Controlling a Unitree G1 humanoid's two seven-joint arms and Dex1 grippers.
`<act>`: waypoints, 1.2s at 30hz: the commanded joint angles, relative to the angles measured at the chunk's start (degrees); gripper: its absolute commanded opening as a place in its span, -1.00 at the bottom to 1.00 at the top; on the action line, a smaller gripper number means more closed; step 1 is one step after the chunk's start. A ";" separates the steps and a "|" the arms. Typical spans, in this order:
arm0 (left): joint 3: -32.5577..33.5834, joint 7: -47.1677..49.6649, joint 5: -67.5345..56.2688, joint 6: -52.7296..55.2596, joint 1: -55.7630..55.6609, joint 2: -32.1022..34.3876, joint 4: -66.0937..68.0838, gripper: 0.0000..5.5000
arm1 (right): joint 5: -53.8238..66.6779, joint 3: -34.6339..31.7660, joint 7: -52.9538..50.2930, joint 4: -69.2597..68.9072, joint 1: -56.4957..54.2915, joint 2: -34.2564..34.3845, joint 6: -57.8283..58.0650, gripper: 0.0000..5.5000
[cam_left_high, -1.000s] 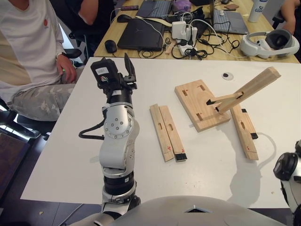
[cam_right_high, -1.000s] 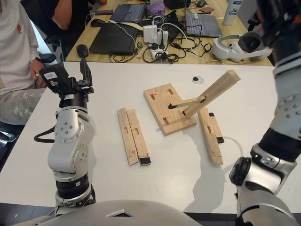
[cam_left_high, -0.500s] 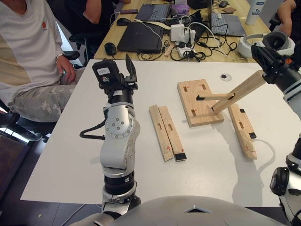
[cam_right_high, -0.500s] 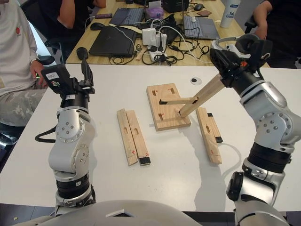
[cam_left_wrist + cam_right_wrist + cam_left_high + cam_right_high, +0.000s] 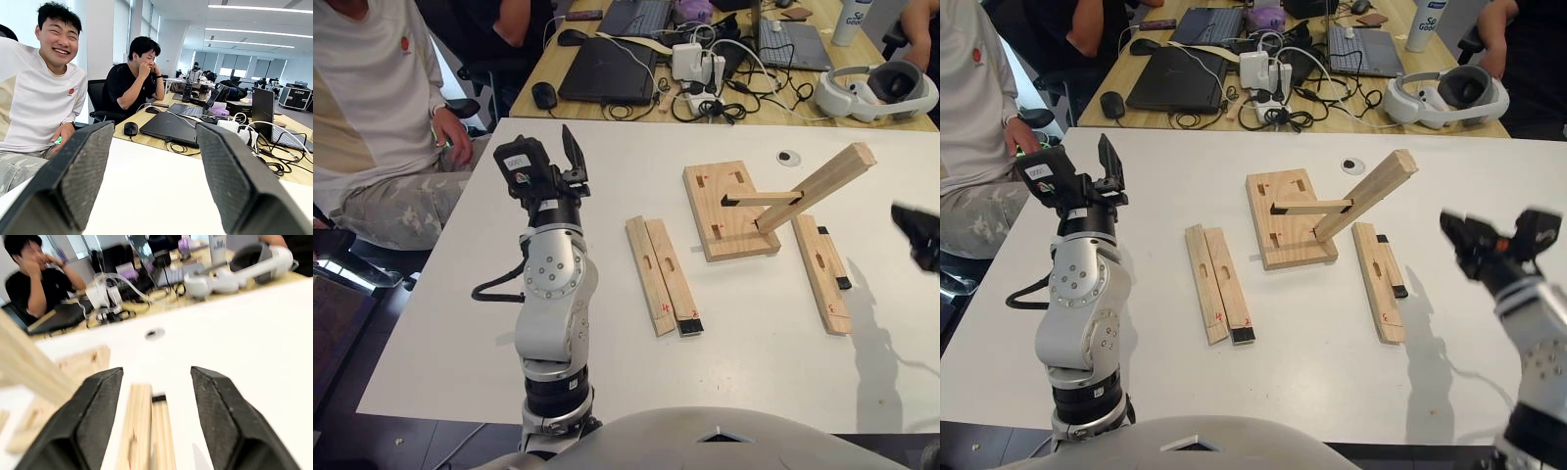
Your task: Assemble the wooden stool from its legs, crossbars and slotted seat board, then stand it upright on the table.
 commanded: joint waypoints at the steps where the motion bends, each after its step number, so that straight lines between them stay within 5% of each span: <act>1: -0.21 0.40 0.46 1.57 1.60 -2.73 -1.66 0.11 | -0.85 -3.50 7.23 -10.39 21.45 1.21 1.92 0.01; 6: -1.04 1.10 0.79 1.95 2.10 -3.19 -2.25 0.11 | 0.18 -4.91 13.68 -17.73 31.97 1.39 1.02 0.34; 9: -1.31 1.43 0.81 2.19 2.01 -3.37 -2.43 0.11 | -0.89 -3.11 14.55 -18.50 32.71 1.53 0.62 0.34; 17: -2.54 2.16 0.43 2.29 0.98 -4.14 -1.35 0.11 | -14.82 12.99 11.60 -6.72 20.82 0.16 -4.26 0.34; 31: -2.64 1.91 -0.41 2.17 0.17 -3.69 -0.32 0.11 | -24.34 23.02 9.95 5.90 5.75 1.26 -8.46 0.34; 36: -2.27 2.07 -0.20 2.14 0.51 -3.74 -0.66 0.11 | -24.25 22.44 11.15 4.35 8.66 -0.24 -6.14 0.01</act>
